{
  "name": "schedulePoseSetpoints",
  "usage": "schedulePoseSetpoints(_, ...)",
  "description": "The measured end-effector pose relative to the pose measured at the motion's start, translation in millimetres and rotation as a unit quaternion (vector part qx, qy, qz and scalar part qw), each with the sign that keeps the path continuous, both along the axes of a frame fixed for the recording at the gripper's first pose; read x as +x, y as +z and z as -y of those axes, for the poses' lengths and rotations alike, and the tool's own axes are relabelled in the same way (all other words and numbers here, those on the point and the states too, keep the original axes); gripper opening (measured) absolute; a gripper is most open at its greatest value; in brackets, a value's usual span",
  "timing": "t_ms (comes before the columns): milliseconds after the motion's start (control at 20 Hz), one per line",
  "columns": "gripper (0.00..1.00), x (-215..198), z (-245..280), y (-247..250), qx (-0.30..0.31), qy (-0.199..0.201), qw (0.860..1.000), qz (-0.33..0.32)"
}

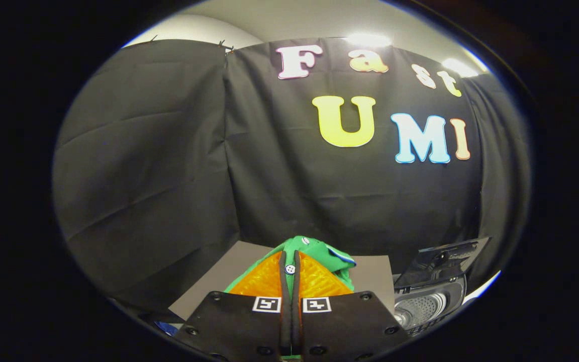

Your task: Put the clothes into the washing machine and then close the washing machine lid.

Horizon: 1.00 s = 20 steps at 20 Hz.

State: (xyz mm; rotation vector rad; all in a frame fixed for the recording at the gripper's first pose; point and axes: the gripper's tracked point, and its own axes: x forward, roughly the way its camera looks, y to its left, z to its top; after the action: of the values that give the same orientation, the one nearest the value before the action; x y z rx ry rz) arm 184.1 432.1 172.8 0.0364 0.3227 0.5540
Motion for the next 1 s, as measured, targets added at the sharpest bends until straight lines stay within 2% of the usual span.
schedulePoseSetpoints(450, 0.02, 24, 69, 26, 0.047, 0.009, 0.999, 0.023)
schedulePoseSetpoints(1000, 0.02, 63, 223, 30, 0.052, -0.057, 0.996, 0.039)
